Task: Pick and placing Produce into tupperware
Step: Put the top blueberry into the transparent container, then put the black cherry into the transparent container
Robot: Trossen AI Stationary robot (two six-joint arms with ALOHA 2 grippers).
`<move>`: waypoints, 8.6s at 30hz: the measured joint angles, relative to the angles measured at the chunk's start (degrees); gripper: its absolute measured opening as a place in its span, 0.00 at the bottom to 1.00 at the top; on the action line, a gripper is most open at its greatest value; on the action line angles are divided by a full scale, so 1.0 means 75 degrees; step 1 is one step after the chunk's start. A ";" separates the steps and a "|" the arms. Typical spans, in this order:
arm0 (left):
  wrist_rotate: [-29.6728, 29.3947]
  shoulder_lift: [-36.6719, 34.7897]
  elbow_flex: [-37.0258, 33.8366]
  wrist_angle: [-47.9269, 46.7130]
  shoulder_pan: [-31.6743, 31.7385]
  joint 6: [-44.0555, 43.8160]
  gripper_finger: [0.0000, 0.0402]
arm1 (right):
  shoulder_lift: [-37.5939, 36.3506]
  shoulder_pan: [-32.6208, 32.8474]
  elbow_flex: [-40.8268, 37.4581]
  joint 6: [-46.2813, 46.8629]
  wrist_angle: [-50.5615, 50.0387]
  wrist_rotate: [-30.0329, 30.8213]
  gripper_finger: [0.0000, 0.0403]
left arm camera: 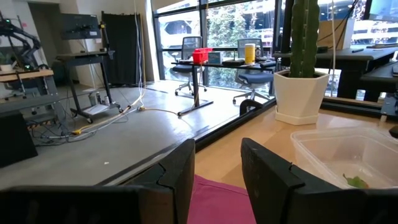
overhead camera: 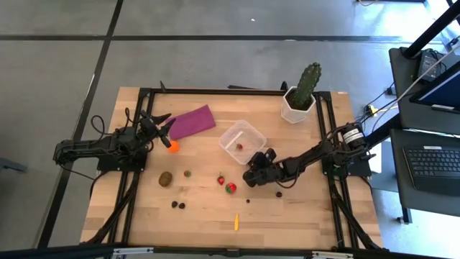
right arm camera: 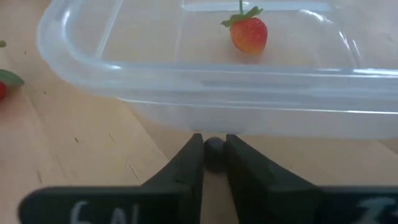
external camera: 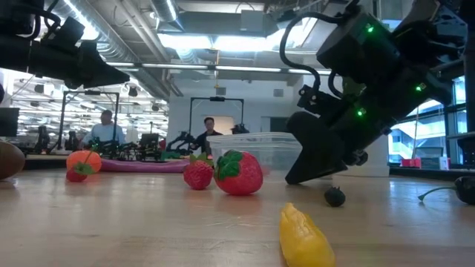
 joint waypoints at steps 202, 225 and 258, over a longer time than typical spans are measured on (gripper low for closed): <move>-0.0006 0.0000 0.0000 -0.0002 -0.0001 -0.0088 0.31 | -0.3008 0.2105 -0.0268 -0.0678 -0.4081 -0.4151 0.28; -0.0003 0.0000 0.0000 -0.0001 -0.0001 -0.0073 0.31 | -0.3998 -0.3402 0.5005 -0.4691 -0.5692 -0.3844 0.28; -0.0002 -0.0002 0.0000 -0.0001 -0.0002 -0.0064 0.31 | 0.1163 -0.4399 0.6027 -0.5353 -0.8193 -0.5104 0.28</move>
